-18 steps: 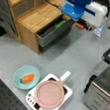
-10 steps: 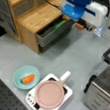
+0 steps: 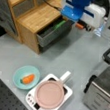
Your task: Open the drawer. Pick up the carrot. Put the carrots in the drawer.
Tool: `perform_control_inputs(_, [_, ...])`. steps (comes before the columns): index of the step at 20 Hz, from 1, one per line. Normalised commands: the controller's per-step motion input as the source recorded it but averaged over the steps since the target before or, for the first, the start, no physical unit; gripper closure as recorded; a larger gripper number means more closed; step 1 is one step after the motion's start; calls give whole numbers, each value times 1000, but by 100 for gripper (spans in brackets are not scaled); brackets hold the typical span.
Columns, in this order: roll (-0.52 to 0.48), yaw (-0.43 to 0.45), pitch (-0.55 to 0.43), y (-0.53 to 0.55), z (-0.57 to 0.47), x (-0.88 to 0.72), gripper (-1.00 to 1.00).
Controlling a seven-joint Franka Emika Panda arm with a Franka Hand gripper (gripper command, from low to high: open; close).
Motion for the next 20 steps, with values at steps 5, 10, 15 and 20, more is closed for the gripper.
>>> perform_control_inputs(5, [126, 74, -238, -179, -326, -470, -100])
perform_control_inputs(10, [81, 42, -307, -66, -345, -561, -100])
perform_control_inputs(15, [52, 79, -363, -131, -337, -555, -100])
perform_control_inputs(20, [41, 130, -309, -341, -236, -400, -100])
